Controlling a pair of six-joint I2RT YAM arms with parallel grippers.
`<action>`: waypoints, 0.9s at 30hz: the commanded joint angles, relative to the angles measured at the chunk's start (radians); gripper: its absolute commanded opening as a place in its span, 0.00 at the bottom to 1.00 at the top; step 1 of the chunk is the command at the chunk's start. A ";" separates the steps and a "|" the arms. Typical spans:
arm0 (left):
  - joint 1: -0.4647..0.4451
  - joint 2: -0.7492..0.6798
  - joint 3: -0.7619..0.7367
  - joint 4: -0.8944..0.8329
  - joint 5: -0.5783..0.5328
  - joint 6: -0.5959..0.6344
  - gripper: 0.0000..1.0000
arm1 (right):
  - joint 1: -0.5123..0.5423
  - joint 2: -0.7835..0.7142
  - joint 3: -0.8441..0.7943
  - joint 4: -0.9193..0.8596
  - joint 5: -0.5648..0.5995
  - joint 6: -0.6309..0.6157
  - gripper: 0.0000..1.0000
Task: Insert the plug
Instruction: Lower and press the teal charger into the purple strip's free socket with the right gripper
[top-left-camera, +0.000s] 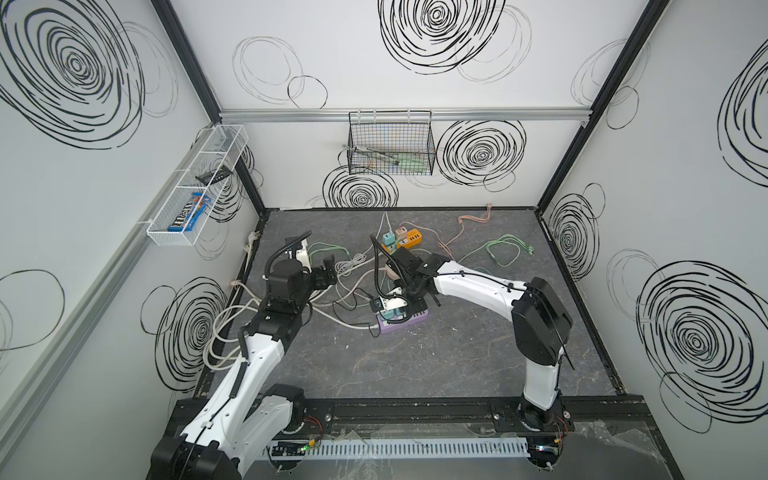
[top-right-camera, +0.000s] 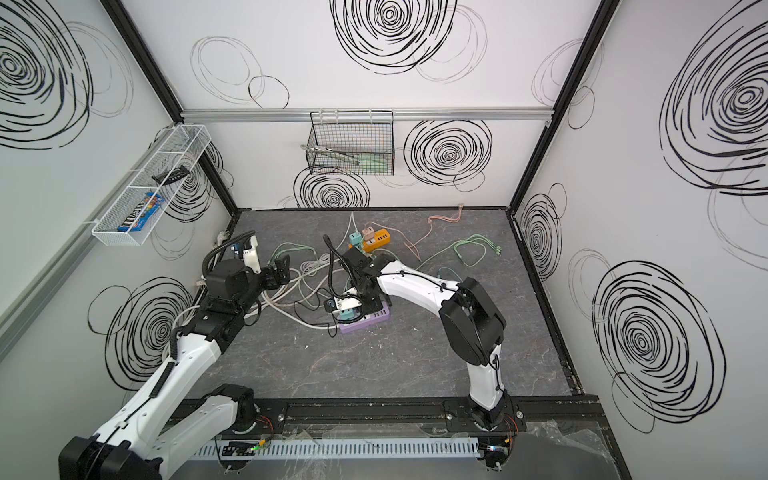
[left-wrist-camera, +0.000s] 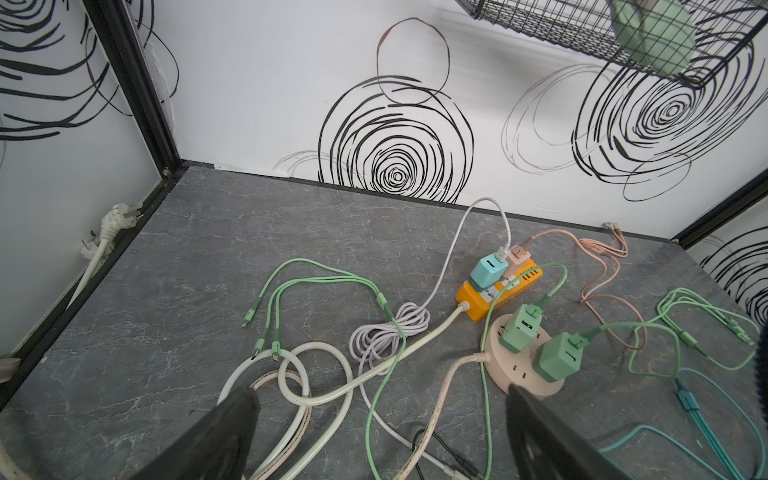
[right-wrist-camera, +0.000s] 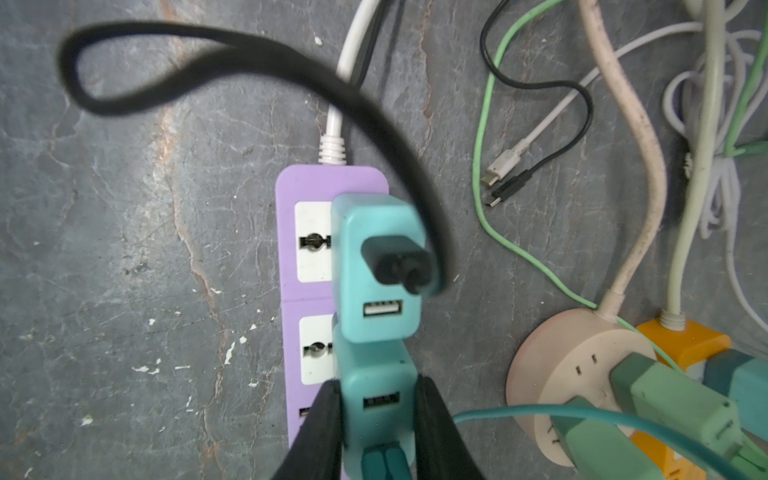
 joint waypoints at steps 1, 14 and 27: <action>0.011 -0.001 0.029 0.005 -0.003 -0.009 0.96 | 0.021 0.145 -0.123 0.012 -0.056 -0.010 0.00; 0.011 0.008 0.033 0.000 0.005 -0.011 0.96 | 0.018 0.135 -0.128 0.055 -0.085 -0.011 0.07; 0.012 0.005 0.038 -0.007 -0.016 -0.005 0.96 | -0.023 -0.064 -0.063 -0.004 -0.174 0.004 0.69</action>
